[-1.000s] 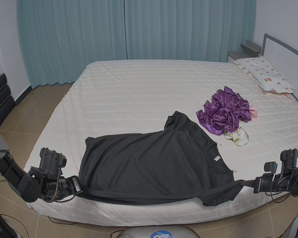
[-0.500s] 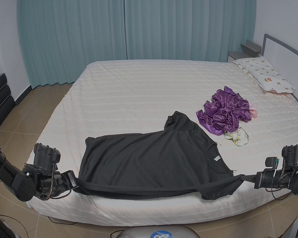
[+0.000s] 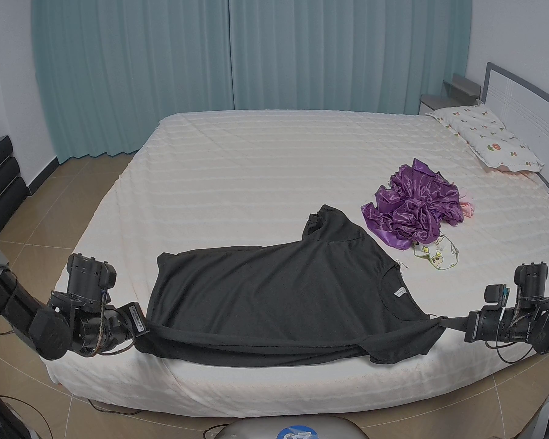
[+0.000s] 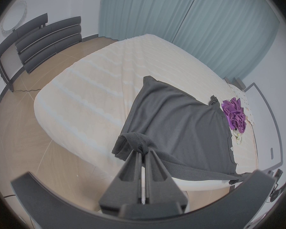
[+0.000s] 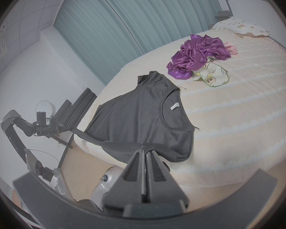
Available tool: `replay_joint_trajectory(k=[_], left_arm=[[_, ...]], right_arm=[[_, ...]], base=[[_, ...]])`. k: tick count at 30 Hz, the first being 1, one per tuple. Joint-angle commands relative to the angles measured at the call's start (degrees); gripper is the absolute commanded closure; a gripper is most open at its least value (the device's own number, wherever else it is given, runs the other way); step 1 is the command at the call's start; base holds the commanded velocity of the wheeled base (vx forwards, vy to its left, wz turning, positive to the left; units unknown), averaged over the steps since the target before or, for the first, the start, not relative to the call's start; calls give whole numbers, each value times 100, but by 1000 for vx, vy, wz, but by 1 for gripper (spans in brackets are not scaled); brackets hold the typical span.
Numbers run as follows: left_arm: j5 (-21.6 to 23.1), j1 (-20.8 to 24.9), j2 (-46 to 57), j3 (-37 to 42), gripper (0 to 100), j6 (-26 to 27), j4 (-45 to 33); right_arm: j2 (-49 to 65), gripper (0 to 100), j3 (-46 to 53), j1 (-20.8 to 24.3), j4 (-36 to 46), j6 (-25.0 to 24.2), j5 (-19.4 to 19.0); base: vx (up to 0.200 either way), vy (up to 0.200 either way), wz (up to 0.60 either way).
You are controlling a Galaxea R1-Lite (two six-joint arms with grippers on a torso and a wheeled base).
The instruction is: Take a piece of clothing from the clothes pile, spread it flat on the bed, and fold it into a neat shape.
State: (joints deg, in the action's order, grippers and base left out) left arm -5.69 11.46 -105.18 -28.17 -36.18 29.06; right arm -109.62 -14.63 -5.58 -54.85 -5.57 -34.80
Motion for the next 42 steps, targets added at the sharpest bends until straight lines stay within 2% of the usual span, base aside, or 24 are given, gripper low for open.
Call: replay_joint_trajectory(k=[1, 7, 17, 34, 40, 41, 42], left_arm=[[-2, -135, -477, -347, 100, -12, -6], [-2, -170, -723, -602, 100, -12, -15], [-2, -179, -1418, -1533, 100, -64, -691], [-2, -408, -2446, -2465, 100, -108, -814], [-11, -425, -2657, -2773, 100, -460, -894], [-2, -434, -2692, -2825, 100, -469, -955], [-2, -434, -2718, -2860, 100, -478, -999]], right_arm=[[-411, 100, -330, 40, 0, -120, 9], [-736, 100, -638, 128, 0, -181, 97], [-1308, 100, -1350, 426, 0, -287, 228], [-1949, 100, -2044, 602, 0, -445, 633], [-2046, 100, -2097, 655, -167, -788, 650], [-2090, 0, -2097, 646, -211, -823, 650], [-2116, 0, -2097, 646, -246, -840, 650]], base=[[0, 0, 0], [0, 0, 0], [0, 0, 0], [0, 0, 0], [0, 0, 0], [0, 0, 0], [0, 0, 0]])
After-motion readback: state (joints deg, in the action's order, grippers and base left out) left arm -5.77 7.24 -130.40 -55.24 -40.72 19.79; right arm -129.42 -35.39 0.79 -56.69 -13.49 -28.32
